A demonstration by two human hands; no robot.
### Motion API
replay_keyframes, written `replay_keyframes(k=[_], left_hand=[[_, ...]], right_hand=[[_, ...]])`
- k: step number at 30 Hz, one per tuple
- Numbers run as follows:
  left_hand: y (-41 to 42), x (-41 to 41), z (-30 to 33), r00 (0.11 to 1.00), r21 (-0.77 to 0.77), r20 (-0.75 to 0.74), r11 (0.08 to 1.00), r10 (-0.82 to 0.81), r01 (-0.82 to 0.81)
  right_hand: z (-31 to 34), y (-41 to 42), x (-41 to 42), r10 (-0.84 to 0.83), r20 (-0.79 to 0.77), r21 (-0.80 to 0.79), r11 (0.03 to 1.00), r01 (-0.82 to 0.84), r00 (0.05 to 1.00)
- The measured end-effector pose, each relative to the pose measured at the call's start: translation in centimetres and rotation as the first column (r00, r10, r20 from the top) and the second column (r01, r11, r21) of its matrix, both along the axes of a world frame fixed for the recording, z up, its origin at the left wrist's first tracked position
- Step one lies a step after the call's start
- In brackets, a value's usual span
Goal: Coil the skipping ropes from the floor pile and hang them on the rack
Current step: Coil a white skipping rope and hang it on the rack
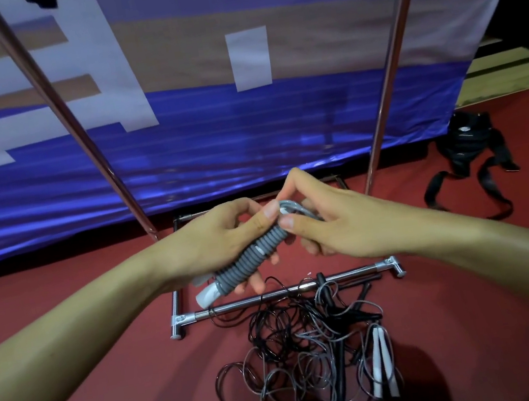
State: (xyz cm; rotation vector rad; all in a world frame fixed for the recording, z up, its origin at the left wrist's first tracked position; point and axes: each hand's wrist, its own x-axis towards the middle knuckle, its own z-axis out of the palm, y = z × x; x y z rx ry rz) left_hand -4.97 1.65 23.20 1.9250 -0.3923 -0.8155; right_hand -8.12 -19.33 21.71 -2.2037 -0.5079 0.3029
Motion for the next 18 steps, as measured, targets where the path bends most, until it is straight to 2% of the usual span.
replay_keyframes(k=[4,10,12,14,15,18], left_hand=[[0.3,0.1,0.8,0.998,-0.006,-0.012,0.999,-0.054,0.054],[0.8,0.2,1.1,0.999,-0.003,0.001,0.999,-0.036,0.036],[1.4,0.3,1.2,0.996,-0.019,0.021,0.996,-0.082,0.082],[1.8,0.3,1.2,0.992,-0.091,0.117,0.994,-0.049,0.060],[1.8,0.1,1.0,0.976,-0.143,0.220,0.989,0.006,0.026],[1.4,-0.2,0.5,0.800,-0.210,0.571,0.975,0.185,-0.076]], right_hand=[[0.1,0.3,0.6,-0.002,0.011,0.094,0.996,0.001,1.000],[-0.4,0.7,1.1,-0.021,0.031,0.101,0.995,0.017,0.999],[-0.4,0.7,1.4,-0.074,-0.054,0.226,0.970,0.084,0.996],[-0.3,0.4,1.7,-0.150,-0.182,0.379,0.901,0.210,0.972],[-0.2,0.4,1.7,-0.177,-0.227,0.430,0.864,0.262,0.958],[-0.1,0.7,1.2,-0.167,-0.340,0.549,0.764,0.340,0.925]])
